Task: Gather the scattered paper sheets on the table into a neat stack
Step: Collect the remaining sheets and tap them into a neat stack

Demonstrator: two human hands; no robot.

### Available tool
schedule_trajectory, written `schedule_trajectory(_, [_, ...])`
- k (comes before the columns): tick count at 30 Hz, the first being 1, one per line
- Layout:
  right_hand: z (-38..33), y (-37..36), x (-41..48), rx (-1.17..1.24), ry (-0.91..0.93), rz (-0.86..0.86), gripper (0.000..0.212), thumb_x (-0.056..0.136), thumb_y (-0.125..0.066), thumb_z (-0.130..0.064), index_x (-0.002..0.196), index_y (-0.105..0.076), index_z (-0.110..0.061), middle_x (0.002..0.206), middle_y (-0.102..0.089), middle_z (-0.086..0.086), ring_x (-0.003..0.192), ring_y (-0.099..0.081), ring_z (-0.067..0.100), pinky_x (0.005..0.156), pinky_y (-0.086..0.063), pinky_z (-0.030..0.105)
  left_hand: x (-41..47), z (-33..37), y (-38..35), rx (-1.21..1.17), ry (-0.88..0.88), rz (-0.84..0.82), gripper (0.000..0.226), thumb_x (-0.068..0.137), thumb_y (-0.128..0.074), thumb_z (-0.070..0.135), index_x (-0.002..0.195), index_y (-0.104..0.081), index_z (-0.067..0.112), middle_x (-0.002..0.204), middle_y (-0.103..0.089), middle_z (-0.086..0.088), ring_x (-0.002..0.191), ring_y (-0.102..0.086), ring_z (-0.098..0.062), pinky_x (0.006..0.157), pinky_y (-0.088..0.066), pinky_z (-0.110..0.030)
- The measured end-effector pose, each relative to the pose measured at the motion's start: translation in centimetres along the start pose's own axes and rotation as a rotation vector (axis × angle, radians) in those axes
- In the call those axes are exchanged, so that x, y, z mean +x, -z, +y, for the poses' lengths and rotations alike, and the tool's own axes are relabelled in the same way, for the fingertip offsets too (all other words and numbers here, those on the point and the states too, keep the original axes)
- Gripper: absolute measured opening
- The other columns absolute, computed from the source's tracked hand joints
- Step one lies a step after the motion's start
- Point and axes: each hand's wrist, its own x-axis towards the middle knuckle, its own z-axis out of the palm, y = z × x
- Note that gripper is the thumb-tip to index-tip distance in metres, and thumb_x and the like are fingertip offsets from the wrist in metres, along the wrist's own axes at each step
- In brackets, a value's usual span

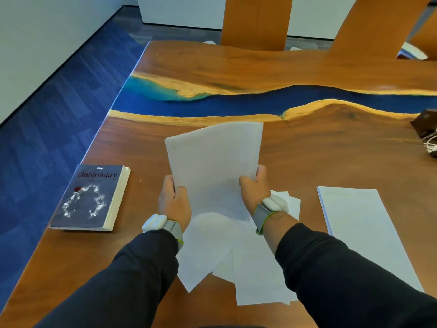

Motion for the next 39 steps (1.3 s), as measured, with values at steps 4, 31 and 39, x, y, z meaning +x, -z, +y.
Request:
schedule_trajectory(4, [0.2,1.0,0.1,-0.036,-0.066,-0.068,0.026,0.082,-0.050,-0.011,0.107,-0.045,-0.018,0.086,-0.055,-0.001,0.074,-0.053,0.019,0.060,-0.043,0.028,-0.5,-0.2,-0.5,0.011,0.027,0.015,0.028,0.099,-0.038,0.014,0.092,-0.054,0.035,0.077,-0.052,0.007,0.057,-0.046,0.001,0.057,-0.038,-0.026])
schedule_trajectory(31, [9.4,32.3,4.7,-0.482,-0.290,0.269,0.036,0.092,-0.046,-0.014,0.128,-0.051,-0.008,0.096,-0.049,0.004,0.084,-0.046,0.021,0.074,-0.036,0.028,-12.8,3.8,-27.0,0.412,0.213,-0.502,0.006,0.088,-0.055,0.007,0.088,-0.061,0.006,0.090,-0.067,-0.024,0.079,-0.063,-0.030,0.086,-0.059,-0.055])
schedule_trajectory(39, [13.0,38.9,5.2,-0.473,-0.418,0.225,0.045,0.092,-0.049,-0.004,0.137,-0.046,0.000,0.112,-0.054,0.013,0.093,-0.043,0.016,0.078,-0.034,0.025,-15.7,1.8,-33.2,0.364,0.392,-0.632,0.009,0.092,-0.067,0.015,0.086,-0.060,0.018,0.097,-0.071,-0.007,0.090,-0.072,-0.028,0.073,-0.065,-0.043])
